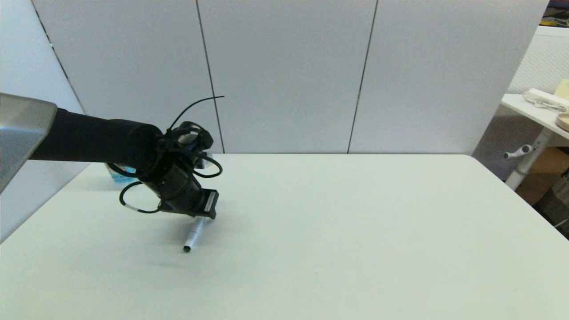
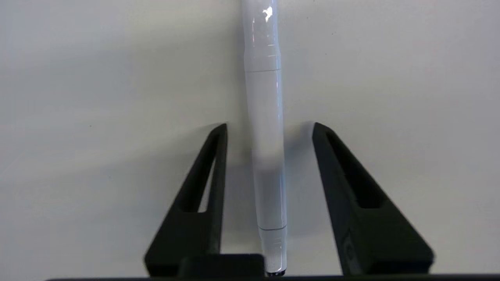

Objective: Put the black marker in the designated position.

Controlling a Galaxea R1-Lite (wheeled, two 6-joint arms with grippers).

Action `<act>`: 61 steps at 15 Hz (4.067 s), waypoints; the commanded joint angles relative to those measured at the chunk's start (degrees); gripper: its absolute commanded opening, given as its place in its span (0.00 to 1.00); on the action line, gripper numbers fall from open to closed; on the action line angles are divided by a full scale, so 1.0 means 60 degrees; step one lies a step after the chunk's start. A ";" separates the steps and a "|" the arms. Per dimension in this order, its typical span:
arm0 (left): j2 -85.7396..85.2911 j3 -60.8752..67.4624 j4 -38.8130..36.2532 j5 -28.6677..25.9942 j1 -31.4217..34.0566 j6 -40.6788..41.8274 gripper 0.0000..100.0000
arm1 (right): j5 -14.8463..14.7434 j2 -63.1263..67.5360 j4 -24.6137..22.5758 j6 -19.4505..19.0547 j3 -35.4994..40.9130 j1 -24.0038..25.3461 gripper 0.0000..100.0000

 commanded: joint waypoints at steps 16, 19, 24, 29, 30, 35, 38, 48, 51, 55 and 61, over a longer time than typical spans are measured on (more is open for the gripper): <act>-0.0973 -0.1210 0.0080 0.0654 0.1422 0.1352 0.00 | 0.0002 0.0008 -0.0003 0.0000 0.0000 0.0007 1.00; -0.0606 -0.2001 0.0065 0.0595 0.2886 0.2436 0.00 | 0.0002 0.0008 -0.0003 0.0000 0.0000 0.0007 1.00; 0.0712 -0.3275 0.0036 -0.1016 0.4571 0.2949 0.00 | 0.0002 0.0008 -0.0003 0.0000 0.0000 0.0007 1.00; 0.1518 -0.3451 0.0051 -0.1500 0.4659 0.2978 0.00 | 0.0002 0.0008 -0.0003 0.0000 0.0000 0.0007 1.00; 0.1576 -0.3422 0.0051 -0.1514 0.4600 0.2963 0.00 | 0.0002 0.0008 -0.0003 0.0000 0.0000 0.0007 1.00; 0.1664 -0.3422 0.0490 -0.1500 0.4234 0.2787 0.00 | 0.0002 0.0008 -0.0003 0.0000 0.0000 0.0007 1.00; 0.1664 -0.3407 0.0490 -0.1500 0.4058 0.2787 0.00 | 0.0002 0.0008 -0.0003 0.0000 0.0000 0.0007 1.00; 0.1825 -0.3524 0.0446 -0.1441 0.4029 0.2802 1.00 | 0.0002 0.0008 -0.0003 0.0000 0.0000 -0.0008 1.00; 0.1825 -0.3539 0.0417 -0.1426 0.3970 0.2802 1.00 | 0.0002 0.0008 -0.0003 0.0000 0.0000 0.0007 1.00; 0.0800 -0.3642 0.0475 -0.1412 0.3692 0.2802 1.00 | 0.0002 0.0008 -0.0003 0.0000 0.0000 0.0007 1.00; -0.2525 -0.3524 0.0417 -0.0899 0.3106 0.3315 1.00 | 0.0002 0.0008 -0.0003 0.0000 0.0000 0.0007 1.00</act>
